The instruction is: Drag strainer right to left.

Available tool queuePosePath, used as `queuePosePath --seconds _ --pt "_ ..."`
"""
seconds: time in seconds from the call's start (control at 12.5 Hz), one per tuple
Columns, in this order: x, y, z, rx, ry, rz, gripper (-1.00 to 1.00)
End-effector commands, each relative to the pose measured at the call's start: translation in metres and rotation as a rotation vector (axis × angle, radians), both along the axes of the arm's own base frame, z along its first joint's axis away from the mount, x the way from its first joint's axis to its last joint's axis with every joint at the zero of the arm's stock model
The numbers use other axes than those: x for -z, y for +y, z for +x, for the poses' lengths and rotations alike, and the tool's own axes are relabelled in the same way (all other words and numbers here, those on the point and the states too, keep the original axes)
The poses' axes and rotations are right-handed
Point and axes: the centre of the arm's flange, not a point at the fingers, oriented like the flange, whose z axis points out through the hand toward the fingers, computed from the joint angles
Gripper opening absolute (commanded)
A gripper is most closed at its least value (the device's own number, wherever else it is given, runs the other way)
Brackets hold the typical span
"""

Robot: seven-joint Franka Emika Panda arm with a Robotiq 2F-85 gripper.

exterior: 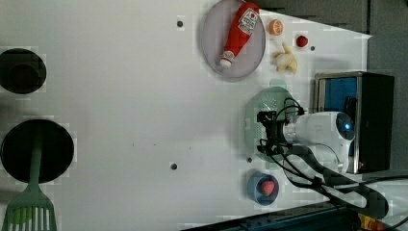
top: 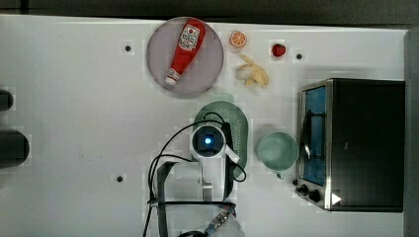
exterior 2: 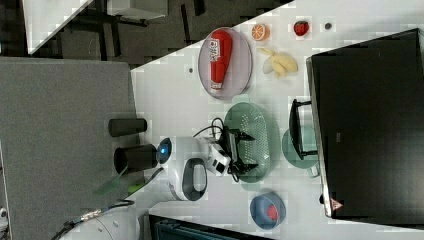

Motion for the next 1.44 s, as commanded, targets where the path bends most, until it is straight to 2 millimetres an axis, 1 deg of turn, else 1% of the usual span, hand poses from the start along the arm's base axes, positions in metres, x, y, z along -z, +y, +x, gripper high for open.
queuePosePath --seconds 0.08,0.16,0.32,0.8,1.12,1.44 --pt "-0.012 0.027 0.009 0.007 -0.058 0.003 1.00" --pt "-0.012 0.033 0.009 0.024 -0.059 0.004 1.00" --pt "-0.012 0.054 0.007 0.053 -0.058 0.009 1.00" --pt "-0.012 0.133 0.000 0.138 -0.065 0.015 1.00" --pt "-0.009 0.177 0.001 0.113 -0.067 0.021 1.00" --pt "-0.007 0.214 0.007 0.087 -0.067 0.041 1.00"
